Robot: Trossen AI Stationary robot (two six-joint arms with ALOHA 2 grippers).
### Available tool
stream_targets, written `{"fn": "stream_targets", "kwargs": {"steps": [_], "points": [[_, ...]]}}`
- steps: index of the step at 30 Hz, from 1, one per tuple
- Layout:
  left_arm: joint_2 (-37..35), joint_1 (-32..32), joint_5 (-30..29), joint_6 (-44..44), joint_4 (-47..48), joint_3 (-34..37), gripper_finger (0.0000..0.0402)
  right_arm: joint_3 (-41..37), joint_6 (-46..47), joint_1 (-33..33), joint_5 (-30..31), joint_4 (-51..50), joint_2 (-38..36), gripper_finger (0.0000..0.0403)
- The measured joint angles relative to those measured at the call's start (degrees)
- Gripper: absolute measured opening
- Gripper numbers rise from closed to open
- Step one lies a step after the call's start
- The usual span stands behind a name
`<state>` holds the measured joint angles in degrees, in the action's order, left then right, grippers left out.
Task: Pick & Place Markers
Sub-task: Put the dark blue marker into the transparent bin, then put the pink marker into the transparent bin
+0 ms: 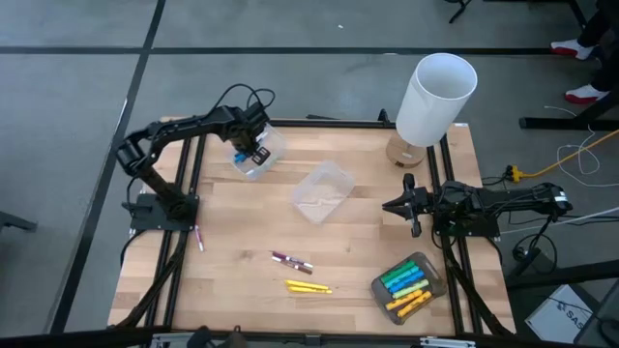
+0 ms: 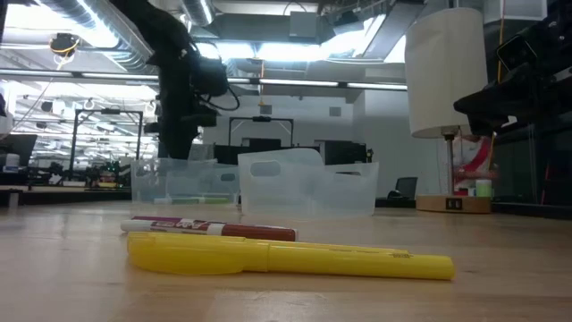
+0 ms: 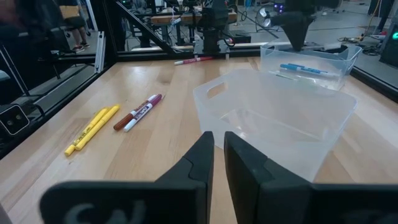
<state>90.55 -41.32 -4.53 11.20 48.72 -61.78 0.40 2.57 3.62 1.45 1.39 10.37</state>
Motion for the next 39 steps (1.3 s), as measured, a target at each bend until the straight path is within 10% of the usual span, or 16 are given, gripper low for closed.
{"fn": "stream_targets", "kwargs": {"steps": [39], "points": [[3.97, -0.07, 2.69, 1.03, -0.43, 0.00, 0.0094, 0.00, 0.00, 0.00, 0.00, 0.00, 0.00, 0.0040]]}}
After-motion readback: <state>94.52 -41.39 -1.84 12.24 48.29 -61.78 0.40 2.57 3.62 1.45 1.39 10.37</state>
